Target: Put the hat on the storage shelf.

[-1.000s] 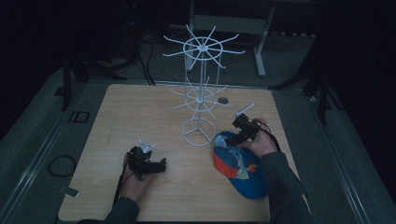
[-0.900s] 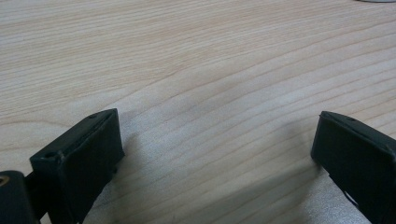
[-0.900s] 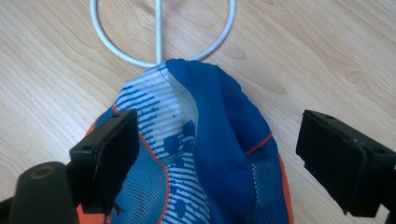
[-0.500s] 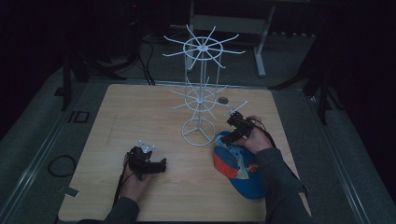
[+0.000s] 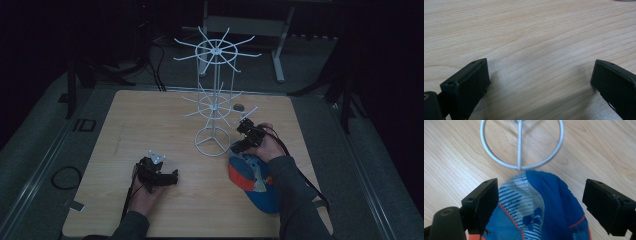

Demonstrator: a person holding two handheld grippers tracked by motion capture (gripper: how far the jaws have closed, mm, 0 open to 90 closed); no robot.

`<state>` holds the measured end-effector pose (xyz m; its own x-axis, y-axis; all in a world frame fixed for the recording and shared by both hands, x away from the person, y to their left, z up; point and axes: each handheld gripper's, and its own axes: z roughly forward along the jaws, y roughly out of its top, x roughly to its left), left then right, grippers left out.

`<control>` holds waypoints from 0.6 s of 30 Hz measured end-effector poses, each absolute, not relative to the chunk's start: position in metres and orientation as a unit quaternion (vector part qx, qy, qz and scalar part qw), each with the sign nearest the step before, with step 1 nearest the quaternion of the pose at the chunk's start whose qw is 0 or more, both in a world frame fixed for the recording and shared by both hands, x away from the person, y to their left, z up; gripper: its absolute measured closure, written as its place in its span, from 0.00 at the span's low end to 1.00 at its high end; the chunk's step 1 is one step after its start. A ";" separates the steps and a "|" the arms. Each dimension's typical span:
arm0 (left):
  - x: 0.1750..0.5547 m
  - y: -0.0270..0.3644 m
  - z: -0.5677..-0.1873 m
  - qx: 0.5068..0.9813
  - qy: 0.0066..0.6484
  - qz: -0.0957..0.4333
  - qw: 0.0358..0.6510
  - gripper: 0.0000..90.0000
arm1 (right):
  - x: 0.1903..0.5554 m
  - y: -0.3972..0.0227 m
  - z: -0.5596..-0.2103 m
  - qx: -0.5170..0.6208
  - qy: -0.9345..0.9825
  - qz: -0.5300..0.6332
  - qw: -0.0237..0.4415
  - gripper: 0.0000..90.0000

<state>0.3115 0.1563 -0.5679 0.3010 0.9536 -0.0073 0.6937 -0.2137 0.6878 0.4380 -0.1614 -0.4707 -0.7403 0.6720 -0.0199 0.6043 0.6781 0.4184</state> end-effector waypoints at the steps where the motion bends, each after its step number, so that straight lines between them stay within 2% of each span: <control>1: 0.311 0.156 -0.568 0.748 0.550 0.216 0.301 0.03 | 0.439 -0.161 -0.472 0.353 0.911 0.196 0.085 0.15; 10: 0.311 0.156 -0.568 0.749 0.549 0.216 0.301 0.03 | 0.444 -0.159 -0.484 0.353 0.919 0.165 0.066 0.17; 15: 0.311 0.156 -0.568 0.750 0.548 0.216 0.300 0.03 | 0.447 -0.160 -0.493 0.358 0.921 0.145 0.043 0.26; 18: 0.311 0.156 -0.568 0.750 0.548 0.216 0.300 0.03 | 0.446 -0.160 -0.496 0.357 0.925 0.130 0.034 0.35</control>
<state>0.3114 0.1560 -0.5678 0.3055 0.9522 -0.0055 0.6927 -0.2182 0.6874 0.4462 -0.1599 -0.4956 -0.7435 0.6681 0.0301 0.6505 0.7120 0.2643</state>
